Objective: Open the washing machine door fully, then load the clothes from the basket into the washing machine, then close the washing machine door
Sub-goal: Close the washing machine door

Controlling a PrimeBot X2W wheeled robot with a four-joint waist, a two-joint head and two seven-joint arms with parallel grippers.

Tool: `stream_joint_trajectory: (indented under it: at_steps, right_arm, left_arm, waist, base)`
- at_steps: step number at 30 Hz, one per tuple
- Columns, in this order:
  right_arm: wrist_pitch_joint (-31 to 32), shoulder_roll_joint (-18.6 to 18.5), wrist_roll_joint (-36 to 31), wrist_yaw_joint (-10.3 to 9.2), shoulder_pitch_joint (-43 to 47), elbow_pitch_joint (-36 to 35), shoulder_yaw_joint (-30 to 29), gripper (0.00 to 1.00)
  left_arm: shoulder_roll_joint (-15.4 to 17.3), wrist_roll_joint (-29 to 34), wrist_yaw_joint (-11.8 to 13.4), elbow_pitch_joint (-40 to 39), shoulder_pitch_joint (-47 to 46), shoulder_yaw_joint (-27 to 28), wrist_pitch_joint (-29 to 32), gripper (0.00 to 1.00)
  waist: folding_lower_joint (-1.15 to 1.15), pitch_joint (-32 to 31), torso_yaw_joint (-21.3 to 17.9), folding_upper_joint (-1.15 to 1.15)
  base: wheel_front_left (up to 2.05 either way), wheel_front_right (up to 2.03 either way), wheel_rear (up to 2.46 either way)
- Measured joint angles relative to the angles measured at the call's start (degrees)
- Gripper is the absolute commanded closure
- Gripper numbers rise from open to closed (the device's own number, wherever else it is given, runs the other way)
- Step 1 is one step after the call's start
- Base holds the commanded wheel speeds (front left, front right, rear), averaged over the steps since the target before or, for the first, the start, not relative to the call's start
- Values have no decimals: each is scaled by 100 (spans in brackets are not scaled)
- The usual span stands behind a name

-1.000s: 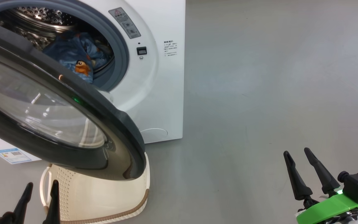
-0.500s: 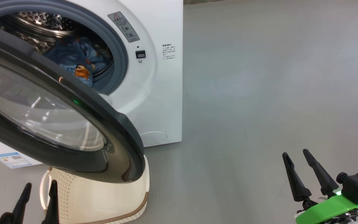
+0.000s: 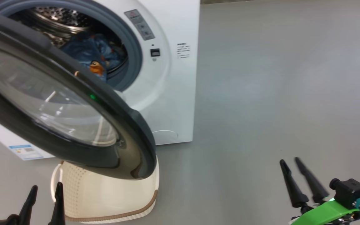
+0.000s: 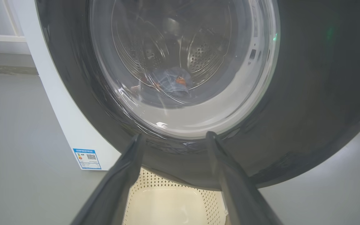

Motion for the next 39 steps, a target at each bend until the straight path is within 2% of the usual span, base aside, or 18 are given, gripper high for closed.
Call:
stream_joint_trajectory:
  at_steps: [10, 23, 32, 39]
  right_arm:
    - [0, 198, -21, 0, -537, 21, 123, 100]
    - [0, 321, -12, 0, -1528, -973, 769, 100]
    - [-1, 393, 7, 0, -1778, -1942, 1637, 100]
    - [-1, 425, 91, 0, -1773, -1948, 2449, 100]
  left_arm:
    - [-104, -12, 0, 79, 1, -53, 0, 0]
    - [-161, -26, 0, 135, -1, -114, 0, 0]
    - [-194, -27, 0, 138, 3, -127, 0, 0]
    - [-215, -29, 0, 140, 8, -144, 0, 0]
  waist:
    - [0, -48, 380, 0]
    - [0, -189, 841, 0]
    - [0, -273, 1056, 0]
    - [0, -294, 1180, 0]
  base:
    - [0, 0, 0]
    - [0, 0, 0]
    - [0, 0, 0]
    - [0, 0, 0]
